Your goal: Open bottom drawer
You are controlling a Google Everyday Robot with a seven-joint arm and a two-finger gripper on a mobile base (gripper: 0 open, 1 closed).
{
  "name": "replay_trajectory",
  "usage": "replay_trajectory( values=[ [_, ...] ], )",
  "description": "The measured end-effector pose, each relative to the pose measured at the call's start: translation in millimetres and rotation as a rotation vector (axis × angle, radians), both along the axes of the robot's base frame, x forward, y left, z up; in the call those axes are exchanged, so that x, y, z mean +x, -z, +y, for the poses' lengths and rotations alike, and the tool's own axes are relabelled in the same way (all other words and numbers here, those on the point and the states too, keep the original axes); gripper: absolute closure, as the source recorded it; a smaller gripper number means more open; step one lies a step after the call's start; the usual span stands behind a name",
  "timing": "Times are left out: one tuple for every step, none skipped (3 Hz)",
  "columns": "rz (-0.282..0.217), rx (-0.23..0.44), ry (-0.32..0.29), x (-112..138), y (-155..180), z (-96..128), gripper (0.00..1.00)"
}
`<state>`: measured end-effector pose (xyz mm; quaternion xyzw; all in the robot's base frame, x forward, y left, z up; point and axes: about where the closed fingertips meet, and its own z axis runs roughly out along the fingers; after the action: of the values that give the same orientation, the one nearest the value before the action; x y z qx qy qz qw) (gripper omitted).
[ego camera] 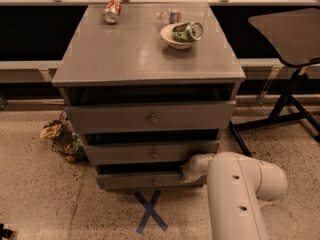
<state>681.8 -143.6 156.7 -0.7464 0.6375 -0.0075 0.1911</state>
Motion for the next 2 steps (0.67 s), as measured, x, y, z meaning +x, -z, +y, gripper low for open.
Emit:
replay_trajectory(
  values=[
    [0.0,0.0,0.0,1.1,0.0,0.0,1.0],
    [0.0,0.0,0.0,1.1,0.0,0.0,1.0]
  ],
)
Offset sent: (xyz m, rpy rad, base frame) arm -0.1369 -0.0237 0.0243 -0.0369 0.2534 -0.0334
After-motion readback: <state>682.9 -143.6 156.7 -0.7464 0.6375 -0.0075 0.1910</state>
